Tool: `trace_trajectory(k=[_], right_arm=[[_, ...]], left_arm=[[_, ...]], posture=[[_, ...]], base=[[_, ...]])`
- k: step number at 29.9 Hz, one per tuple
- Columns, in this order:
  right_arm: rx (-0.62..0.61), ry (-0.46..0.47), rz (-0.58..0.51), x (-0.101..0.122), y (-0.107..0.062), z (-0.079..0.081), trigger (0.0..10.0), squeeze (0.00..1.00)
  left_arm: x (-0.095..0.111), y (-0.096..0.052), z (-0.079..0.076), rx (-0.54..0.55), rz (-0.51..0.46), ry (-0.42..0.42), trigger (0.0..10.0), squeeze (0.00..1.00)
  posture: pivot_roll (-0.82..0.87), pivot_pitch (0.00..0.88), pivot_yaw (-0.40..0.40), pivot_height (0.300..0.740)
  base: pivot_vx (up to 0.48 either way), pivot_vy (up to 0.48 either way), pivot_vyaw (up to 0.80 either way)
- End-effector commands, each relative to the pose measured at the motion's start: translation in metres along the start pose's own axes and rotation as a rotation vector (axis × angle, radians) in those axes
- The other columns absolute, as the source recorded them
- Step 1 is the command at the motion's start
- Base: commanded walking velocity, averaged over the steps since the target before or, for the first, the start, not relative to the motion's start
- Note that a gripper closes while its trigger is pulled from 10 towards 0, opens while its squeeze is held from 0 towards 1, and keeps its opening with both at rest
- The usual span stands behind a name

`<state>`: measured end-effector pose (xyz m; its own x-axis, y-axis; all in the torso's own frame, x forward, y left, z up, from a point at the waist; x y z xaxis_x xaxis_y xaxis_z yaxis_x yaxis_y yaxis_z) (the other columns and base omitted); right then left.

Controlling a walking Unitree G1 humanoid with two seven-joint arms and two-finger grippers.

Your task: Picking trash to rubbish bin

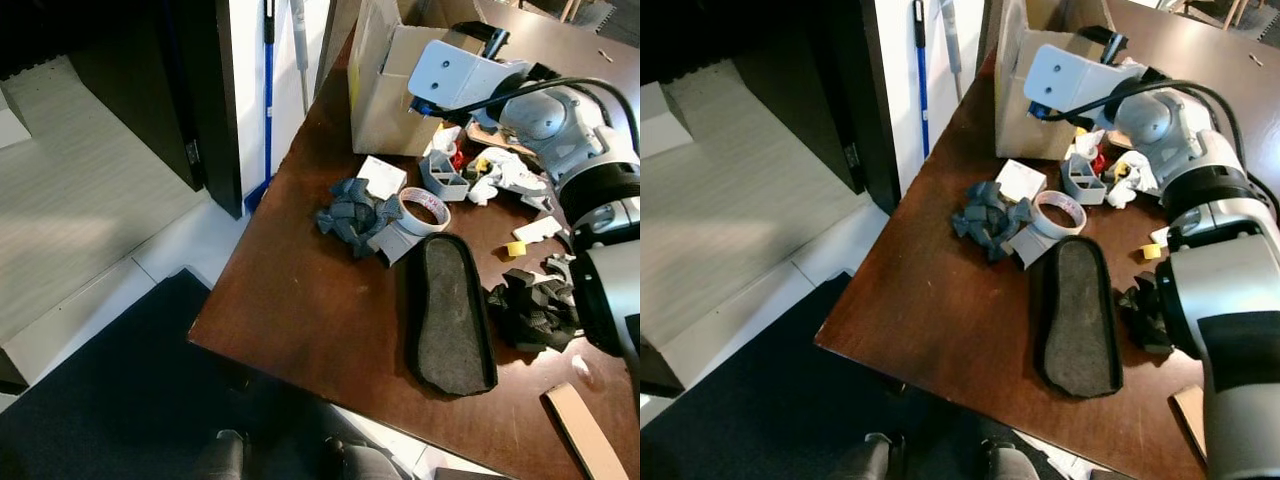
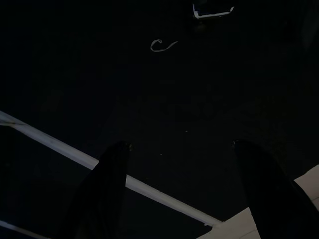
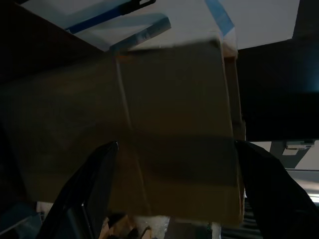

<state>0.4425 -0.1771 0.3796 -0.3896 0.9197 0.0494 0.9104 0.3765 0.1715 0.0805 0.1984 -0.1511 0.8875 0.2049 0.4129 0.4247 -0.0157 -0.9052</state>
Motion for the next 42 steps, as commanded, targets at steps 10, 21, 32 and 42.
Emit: trace_trajectory(k=[10,21,32,42], right_arm=[[-0.051,-0.173,0.06,-0.01,-0.004,-0.018,10.0,0.0],[0.002,-0.188,0.151,-0.025,-0.006,-0.008,10.0,0.0],[0.157,-0.102,0.142,-0.026,-0.006,0.026,10.0,0.0],[0.241,-0.054,0.094,-0.019,-0.006,0.028,10.0,0.0]], left_arm=[[-0.013,0.0,-0.013,-0.042,0.037,-0.011,10.0,0.0],[-0.017,-0.001,-0.019,-0.054,0.041,-0.013,10.0,0.0],[-0.018,-0.001,-0.018,-0.047,0.038,-0.022,10.0,0.0],[-0.015,0.0,-0.022,-0.054,0.035,-0.017,10.0,0.0]], posture=[[0.11,0.349,-0.138,0.74],[0.11,0.357,-0.147,0.74],[0.12,0.351,-0.159,0.74],[0.11,0.337,-0.156,0.74]], base=[[0.0,0.0,0.0],[0.0,0.0,0.0],[0.0,0.0,0.0],[0.0,0.0,0.0]])
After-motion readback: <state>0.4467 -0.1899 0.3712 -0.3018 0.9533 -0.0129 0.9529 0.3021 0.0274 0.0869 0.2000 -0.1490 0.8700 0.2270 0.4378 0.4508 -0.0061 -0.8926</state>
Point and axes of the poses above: a point about 5 cm out from each wrist's last joint towards the gripper, its own y axis pointing out of the wrist towards the gripper, its own x axis along the axis of the wrist's last joint, z = x × y, the point moved 4 cm from there along y, pointing out of the wrist towards the gripper, and after that the axes turned 12 degrees about -y, right-handed, at the moved point
